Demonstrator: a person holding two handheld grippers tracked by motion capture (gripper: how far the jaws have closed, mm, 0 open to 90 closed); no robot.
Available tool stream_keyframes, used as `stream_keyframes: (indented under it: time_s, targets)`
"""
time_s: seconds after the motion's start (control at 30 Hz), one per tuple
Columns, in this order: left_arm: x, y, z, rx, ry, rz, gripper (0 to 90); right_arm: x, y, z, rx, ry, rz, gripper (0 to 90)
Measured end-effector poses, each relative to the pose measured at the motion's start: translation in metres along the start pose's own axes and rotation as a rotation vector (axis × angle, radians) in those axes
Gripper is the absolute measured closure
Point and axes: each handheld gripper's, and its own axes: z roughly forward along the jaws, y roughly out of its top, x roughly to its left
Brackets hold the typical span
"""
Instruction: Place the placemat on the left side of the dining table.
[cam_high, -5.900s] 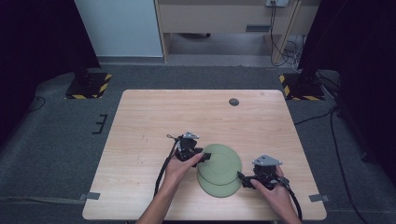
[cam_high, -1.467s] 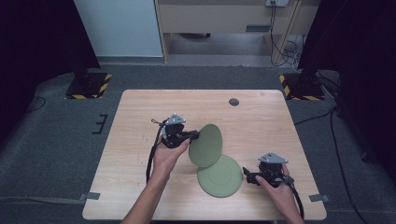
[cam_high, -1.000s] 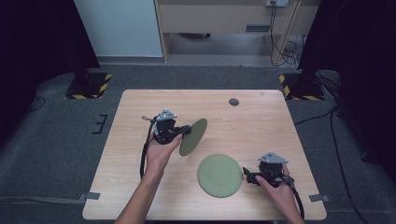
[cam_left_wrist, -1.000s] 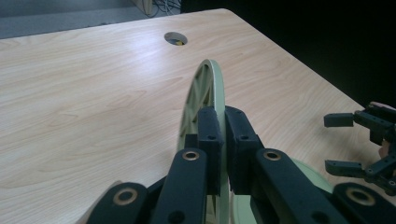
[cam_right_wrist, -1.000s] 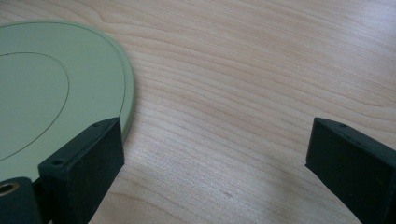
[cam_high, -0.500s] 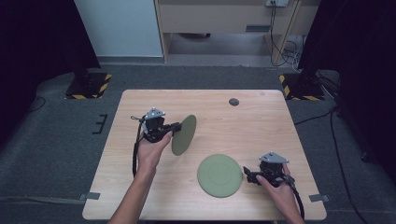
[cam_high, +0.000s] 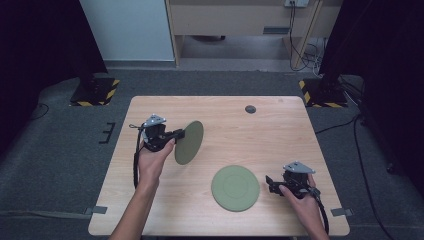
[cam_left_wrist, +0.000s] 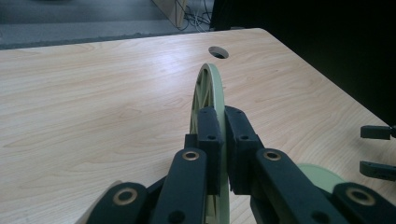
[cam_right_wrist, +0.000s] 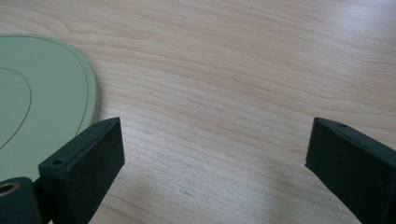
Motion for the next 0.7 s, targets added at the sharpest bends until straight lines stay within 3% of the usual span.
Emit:
stream_keyframes:
  time_s: [0.7]
  targets:
    - [0.018,0.001,-0.018,-0.021,0.035,-0.010,85.7,-0.012,-0.002,0.002,0.007,-0.047,0.013,4.8]
